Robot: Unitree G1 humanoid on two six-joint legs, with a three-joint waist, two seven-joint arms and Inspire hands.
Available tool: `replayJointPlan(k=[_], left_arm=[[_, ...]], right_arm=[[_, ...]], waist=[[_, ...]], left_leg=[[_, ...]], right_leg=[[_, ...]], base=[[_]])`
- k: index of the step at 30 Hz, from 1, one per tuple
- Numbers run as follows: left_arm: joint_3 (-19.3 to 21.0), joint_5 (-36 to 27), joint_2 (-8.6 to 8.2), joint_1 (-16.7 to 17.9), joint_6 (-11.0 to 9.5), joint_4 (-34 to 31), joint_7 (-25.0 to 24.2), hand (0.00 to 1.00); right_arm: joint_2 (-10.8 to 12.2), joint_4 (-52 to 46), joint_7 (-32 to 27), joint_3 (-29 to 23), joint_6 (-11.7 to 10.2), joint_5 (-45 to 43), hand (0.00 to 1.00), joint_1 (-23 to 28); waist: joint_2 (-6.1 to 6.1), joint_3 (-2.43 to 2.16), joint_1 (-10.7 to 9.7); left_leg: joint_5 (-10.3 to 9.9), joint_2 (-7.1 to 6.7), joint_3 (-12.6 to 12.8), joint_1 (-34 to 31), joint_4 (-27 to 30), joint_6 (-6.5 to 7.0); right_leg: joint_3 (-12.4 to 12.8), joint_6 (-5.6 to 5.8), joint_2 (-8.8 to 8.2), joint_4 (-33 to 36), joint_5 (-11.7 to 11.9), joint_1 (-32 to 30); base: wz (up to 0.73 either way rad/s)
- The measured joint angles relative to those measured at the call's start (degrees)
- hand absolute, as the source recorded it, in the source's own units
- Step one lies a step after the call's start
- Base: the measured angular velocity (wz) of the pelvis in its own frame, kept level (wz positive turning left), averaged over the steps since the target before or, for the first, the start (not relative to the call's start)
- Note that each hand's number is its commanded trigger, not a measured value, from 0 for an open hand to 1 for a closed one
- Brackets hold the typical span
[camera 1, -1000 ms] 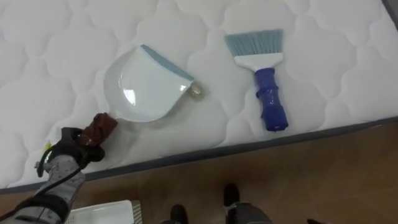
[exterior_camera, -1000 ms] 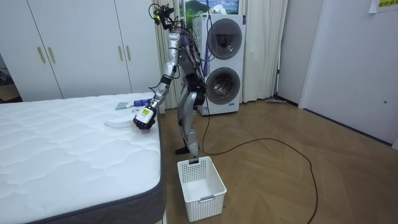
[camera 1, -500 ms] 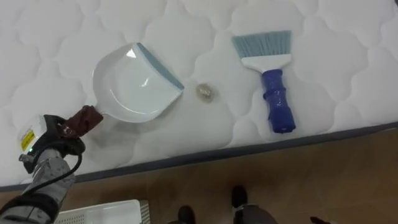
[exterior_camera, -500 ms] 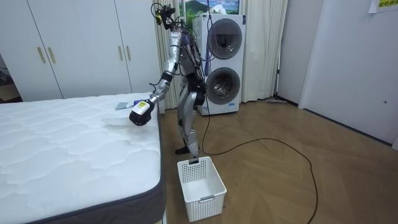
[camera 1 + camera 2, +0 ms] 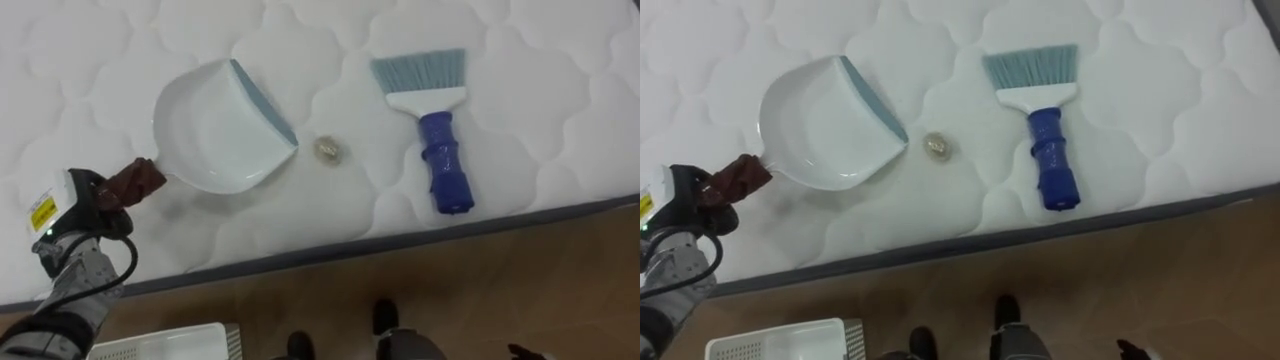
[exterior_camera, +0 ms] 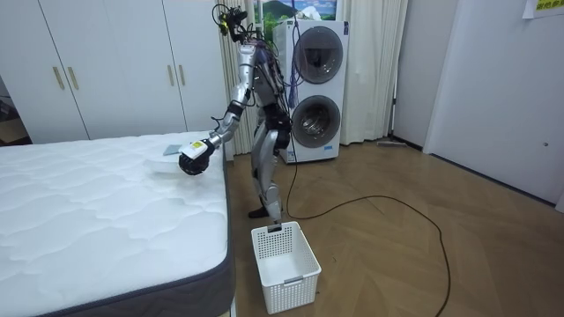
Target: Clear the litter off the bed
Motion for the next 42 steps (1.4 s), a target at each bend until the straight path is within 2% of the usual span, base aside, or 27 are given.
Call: replayJointPlan(k=[3, 5, 7, 12, 15, 20, 24, 28, 32, 35, 42], left_arm=[[0.0, -0.4, 0.02, 1.4, -1.0, -0.3, 0.0, 1.00], [-0.1, -1.2, 0.02, 3.8, -1.7, -2.2, 0.0, 1.00], [-0.1, -1.8, 0.01, 4.6, -2.0, -3.0, 0.0, 1.00], [-0.1, -1.7, 0.05, 5.6, -2.3, -3.5, 0.2, 1.00], [-0.1, -1.7, 0.07, 7.9, -2.8, -5.1, 0.4, 1.00], [-2.5, -2.5, 0.10, 9.8, -2.8, -5.1, 0.6, 1.00], [-3.2, -2.6, 0.16, 12.1, -2.8, -5.3, 1.4, 1.00], [-3.0, -2.3, 0.86, 15.2, -2.8, -7.3, 1.4, 1.00], [-3.0, -2.2, 1.41, 15.8, -2.8, -7.3, 1.0, 1.00], [-3.0, -2.0, 1.33, 15.8, -2.7, -7.4, -0.3, 1.00], [-2.9, -1.7, 1.32, 15.1, -2.6, -7.5, -5.0, 1.00]], right_arm=[[0.0, 0.1, 0.0, -0.8, -0.4, 2.1, 0.00, 0.0], [0.0, 0.1, -0.5, -2.9, -1.3, 6.6, 0.00, 0.0], [0.0, 0.1, -1.1, -4.7, -1.7, 9.5, 0.00, 0.0], [0.0, -1.0, -5.4, -10.2, -2.1, 13.0, 0.00, -1.1], [-0.2, -1.9, -9.9, -15.2, -2.3, 13.9, 0.00, -3.5], [-1.7, -6.0, -17.2, -18.1, -3.8, 15.6, 0.00, -5.2], [-1.9, -9.4, -21.9, -18.7, -4.4, 16.6, 0.00, -6.0], [-1.9, -15.3, -28.8, -22.7, -4.7, 15.7, 0.00, -6.0], [-2.0, -19.7, -34.5, -22.7, -6.5, 15.7, 0.00, -6.2], [-1.9, -21.3, -37.0, -22.4, -6.8, 13.4, 0.00, -6.4], [-1.9, -22.9, -38.3, -20.3, -9.4, 7.4, 0.00, -7.7]], waist=[[-0.15, 0.06, -0.1], [-0.26, 0.06, -0.2], [-0.60, 0.09, -0.3], [-1.57, -0.18, -0.1], [-2.41, -0.71, -0.3], [-2.77, -0.94, -0.3], [-3.04, -1.35, -0.1], [-3.24, -1.48, 0.2], [-3.63, -1.71, 0.7], [-3.77, -1.74, 1.5], [-3.51, -1.57, 2.3]], left_leg=[[0.0, -0.09, 0.1, 0.9, -0.4, 0.00], [0.0, -0.10, 0.3, 1.3, -0.3, 0.01], [0.0, -0.08, 0.5, 1.3, -0.2, 0.01], [-0.1, -0.10, 0.8, 1.1, -0.3, 0.08], [-0.1, -0.06, 1.1, 1.2, -0.1, 0.09], [-0.1, -0.04, 1.1, 1.2, 0.0, 0.09], [-0.1, -0.01, 1.2, 1.4, 0.0, 0.09], [-0.1, -0.03, 1.3, 1.5, -0.7, 0.08], [0.0, -0.08, 1.5, 2.0, -0.9, 0.07], [0.0, 0.00, 2.1, 2.2, -0.7, 0.08], [-0.1, 0.37, 2.2, 1.5, 0.2, 0.10]], right_leg=[[0.0, 0.08, -0.06, 0.0, -0.1, 0.6], [0.1, 0.15, -0.12, 0.1, -0.4, 1.0], [0.1, 0.16, -0.12, 0.1, -0.4, 0.9], [0.5, 0.20, -0.09, -0.1, -0.6, 0.7], [0.8, 0.21, 0.07, 0.0, -0.6, 0.7], [1.0, 0.28, 0.15, 0.0, -0.5, 0.7], [1.2, 0.24, 0.23, 0.1, -0.5, 0.7], [1.2, 0.25, 0.22, 0.0, -0.5, 0.7], [1.5, 0.21, 0.23, 0.2, -0.4, 0.8], [1.8, 0.23, 0.23, 0.1, -0.4, 0.8], [1.5, 0.23, 0.38, -0.2, -0.4, 0.7]], base=[[-0.01], [0.00], [0.00], [-0.01], [-0.06], [0.00], [-0.01], [0.00], [-0.04], [-0.07], [0.00]])
